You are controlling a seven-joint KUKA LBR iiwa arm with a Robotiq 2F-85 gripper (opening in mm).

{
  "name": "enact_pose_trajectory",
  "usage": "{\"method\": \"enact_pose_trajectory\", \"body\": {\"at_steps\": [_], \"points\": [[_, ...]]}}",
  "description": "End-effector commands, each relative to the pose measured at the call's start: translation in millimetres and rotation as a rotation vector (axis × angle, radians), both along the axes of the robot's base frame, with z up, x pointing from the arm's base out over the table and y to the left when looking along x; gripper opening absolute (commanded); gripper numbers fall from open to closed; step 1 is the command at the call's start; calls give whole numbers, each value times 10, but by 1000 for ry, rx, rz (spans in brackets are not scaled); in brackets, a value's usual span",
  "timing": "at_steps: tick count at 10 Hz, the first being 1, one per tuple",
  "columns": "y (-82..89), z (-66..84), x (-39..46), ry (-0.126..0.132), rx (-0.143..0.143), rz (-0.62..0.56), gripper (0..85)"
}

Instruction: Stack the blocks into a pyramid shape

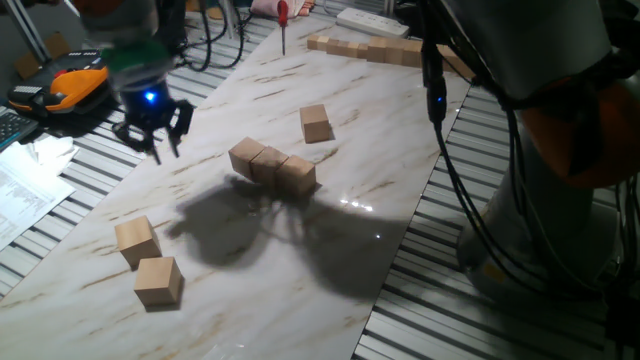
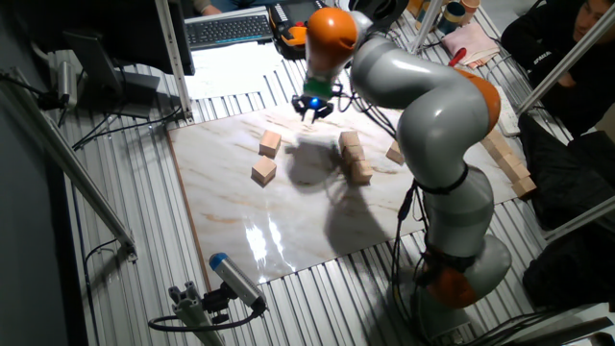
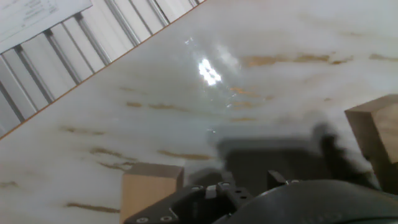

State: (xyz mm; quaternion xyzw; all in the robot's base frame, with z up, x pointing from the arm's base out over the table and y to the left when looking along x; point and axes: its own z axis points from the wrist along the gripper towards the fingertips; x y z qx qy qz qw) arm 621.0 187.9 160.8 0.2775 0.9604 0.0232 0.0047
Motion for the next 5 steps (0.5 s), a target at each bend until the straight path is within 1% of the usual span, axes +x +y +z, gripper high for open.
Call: {"method": "enact_pose_trajectory", "body": {"at_steps": [1, 2, 3, 5], "points": [[410, -11, -3, 1, 0, -21, 340], [525, -30, -8, 2, -11, -41, 340], [599, -53, -10, 4, -25, -55, 340], [676, -122, -10, -2, -27, -68, 340]]}}
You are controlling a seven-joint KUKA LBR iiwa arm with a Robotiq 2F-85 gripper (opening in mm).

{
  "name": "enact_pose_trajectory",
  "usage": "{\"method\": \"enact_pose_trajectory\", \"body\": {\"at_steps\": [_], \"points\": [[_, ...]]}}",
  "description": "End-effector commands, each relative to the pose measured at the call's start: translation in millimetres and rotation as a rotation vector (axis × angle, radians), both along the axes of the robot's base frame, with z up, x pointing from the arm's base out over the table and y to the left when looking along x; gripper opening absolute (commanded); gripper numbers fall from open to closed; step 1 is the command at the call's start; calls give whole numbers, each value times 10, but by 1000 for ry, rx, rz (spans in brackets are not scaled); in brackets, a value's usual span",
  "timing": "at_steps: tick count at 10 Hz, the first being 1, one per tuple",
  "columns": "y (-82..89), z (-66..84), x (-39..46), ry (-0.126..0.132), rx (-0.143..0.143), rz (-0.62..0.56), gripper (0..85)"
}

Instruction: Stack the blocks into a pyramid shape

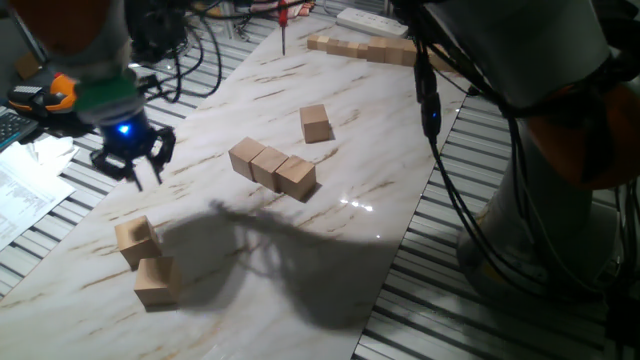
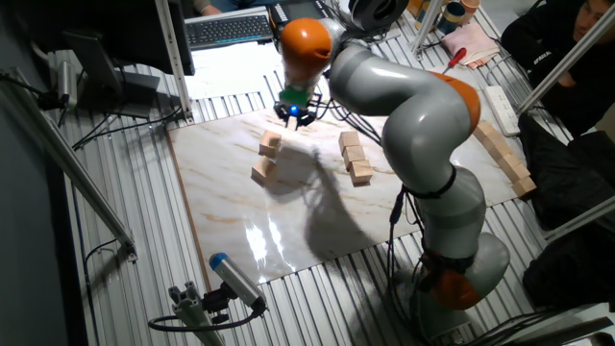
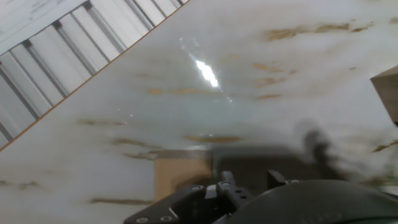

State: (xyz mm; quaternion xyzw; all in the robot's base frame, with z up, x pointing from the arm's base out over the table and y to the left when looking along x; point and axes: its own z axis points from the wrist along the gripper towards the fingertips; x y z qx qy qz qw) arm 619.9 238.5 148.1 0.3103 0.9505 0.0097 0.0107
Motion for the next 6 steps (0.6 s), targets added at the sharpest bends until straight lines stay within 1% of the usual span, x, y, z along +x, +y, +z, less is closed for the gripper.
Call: {"method": "enact_pose_trajectory", "body": {"at_steps": [1, 2, 3, 4, 5, 6], "points": [[194, -26, -3, -2, -4, -5, 340], [207, -35, -4, -3, -5, -9, 340], [208, -38, -5, -4, -13, -10, 340], [208, -38, -5, -7, -22, -16, 510], [208, -38, -5, -10, -22, -31, 510], [208, -38, -5, -22, 4, 0, 510]]}}
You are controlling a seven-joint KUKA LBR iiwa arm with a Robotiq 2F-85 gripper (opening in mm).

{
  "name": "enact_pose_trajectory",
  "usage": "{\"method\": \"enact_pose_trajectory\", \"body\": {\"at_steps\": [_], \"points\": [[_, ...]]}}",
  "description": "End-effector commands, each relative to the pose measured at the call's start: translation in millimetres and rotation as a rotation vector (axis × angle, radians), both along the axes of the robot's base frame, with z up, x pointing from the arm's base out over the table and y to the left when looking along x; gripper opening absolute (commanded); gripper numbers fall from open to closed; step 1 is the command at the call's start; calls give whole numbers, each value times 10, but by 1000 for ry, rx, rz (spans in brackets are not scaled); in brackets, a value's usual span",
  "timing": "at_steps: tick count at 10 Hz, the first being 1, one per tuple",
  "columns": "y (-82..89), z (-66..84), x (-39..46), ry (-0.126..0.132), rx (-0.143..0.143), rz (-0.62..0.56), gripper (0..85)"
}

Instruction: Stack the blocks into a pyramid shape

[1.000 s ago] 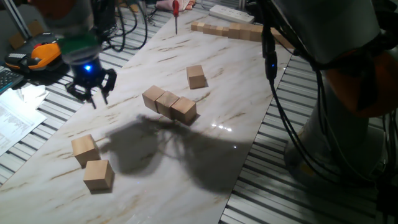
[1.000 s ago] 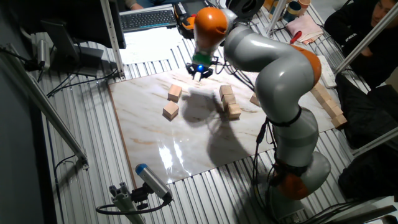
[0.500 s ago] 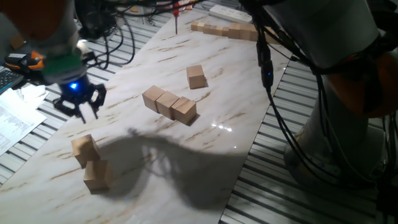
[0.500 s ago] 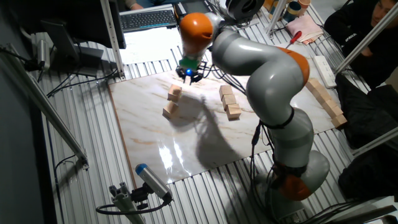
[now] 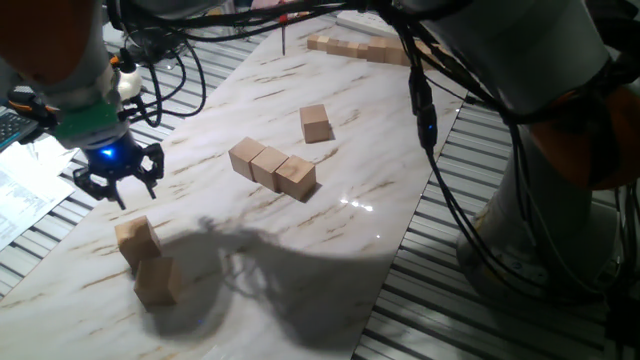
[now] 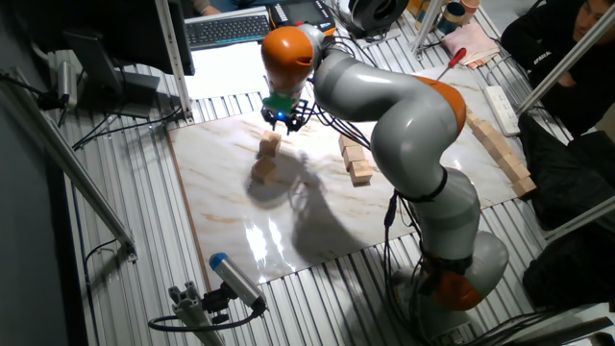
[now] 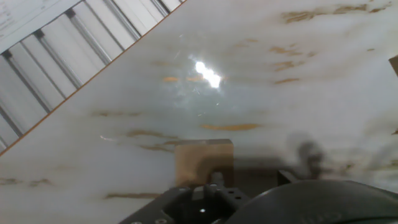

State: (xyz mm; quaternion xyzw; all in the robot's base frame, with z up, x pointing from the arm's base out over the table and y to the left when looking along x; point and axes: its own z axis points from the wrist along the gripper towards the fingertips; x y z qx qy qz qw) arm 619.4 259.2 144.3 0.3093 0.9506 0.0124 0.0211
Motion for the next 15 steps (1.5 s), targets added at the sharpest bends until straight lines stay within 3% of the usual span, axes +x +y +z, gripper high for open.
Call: {"method": "enact_pose_trajectory", "body": {"at_steps": [1, 2, 3, 4, 7, 8, 9, 10, 11, 13, 15], "points": [[1, 0, 1, -3, -19, 22, 510], [1, 0, 1, -9, -23, 61, 680], [1, 0, 1, -20, 25, 113, 510], [1, 0, 1, -20, 41, 122, 510], [231, -45, 50, -12, 16, 57, 510], [241, -60, 69, -12, 14, 51, 510], [249, -106, 98, -17, -8, 47, 510], [256, -165, 131, -24, -25, 36, 680], [275, -214, 171, -27, -37, 22, 680], [277, -289, 211, -31, -32, 13, 680], [266, -381, 247, -40, -55, 6, 680]]}}
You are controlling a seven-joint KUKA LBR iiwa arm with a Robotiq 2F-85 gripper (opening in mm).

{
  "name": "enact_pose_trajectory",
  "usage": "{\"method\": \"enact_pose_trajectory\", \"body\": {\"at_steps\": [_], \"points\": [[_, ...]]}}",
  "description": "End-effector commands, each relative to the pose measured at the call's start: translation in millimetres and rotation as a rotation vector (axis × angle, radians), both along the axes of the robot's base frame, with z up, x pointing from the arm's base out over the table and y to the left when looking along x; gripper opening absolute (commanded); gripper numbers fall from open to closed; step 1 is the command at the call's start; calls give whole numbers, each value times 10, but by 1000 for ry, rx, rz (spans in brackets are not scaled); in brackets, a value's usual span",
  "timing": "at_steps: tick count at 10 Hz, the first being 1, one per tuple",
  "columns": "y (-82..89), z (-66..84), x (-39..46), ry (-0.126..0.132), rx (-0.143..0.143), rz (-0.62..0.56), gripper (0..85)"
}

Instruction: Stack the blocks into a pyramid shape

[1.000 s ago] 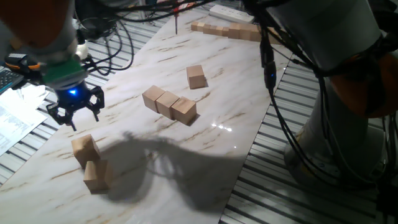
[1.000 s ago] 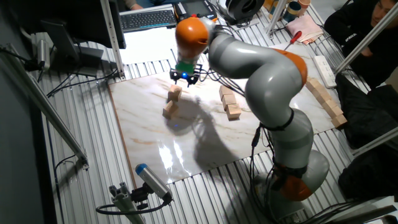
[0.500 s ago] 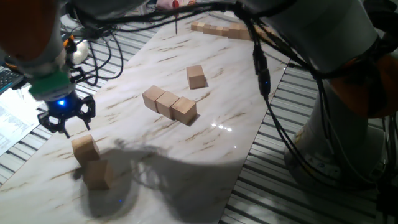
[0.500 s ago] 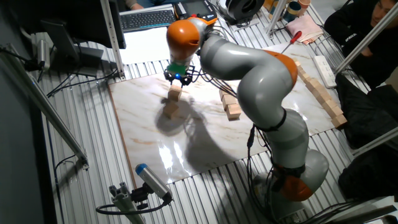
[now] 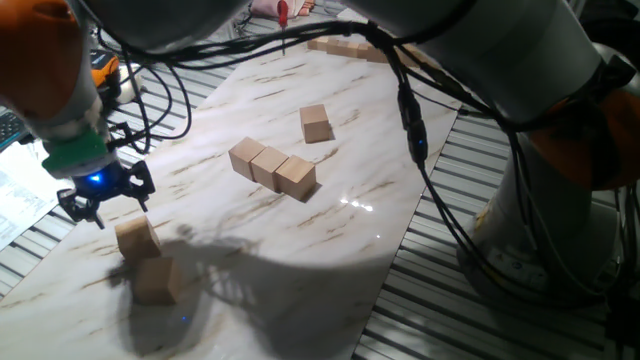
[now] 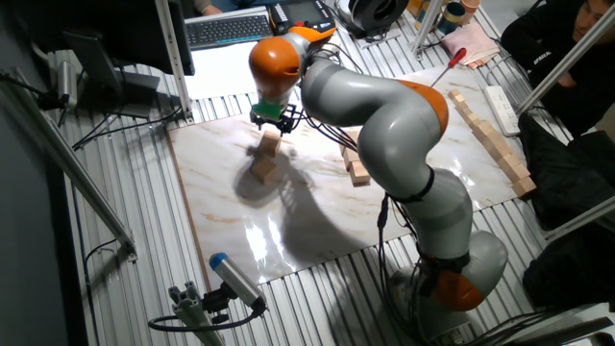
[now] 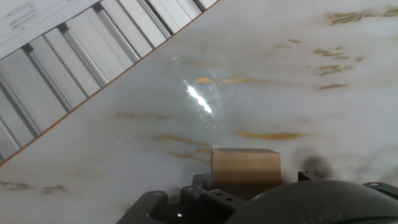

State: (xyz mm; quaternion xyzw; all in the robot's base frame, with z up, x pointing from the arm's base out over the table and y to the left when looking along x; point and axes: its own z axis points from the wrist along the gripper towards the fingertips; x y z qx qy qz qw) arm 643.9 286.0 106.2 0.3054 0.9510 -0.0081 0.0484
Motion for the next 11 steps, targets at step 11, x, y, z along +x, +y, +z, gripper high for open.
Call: {"method": "enact_pose_trajectory", "body": {"at_steps": [11], "points": [[-17, -378, 12, -8, 12, -6, 680]]}}
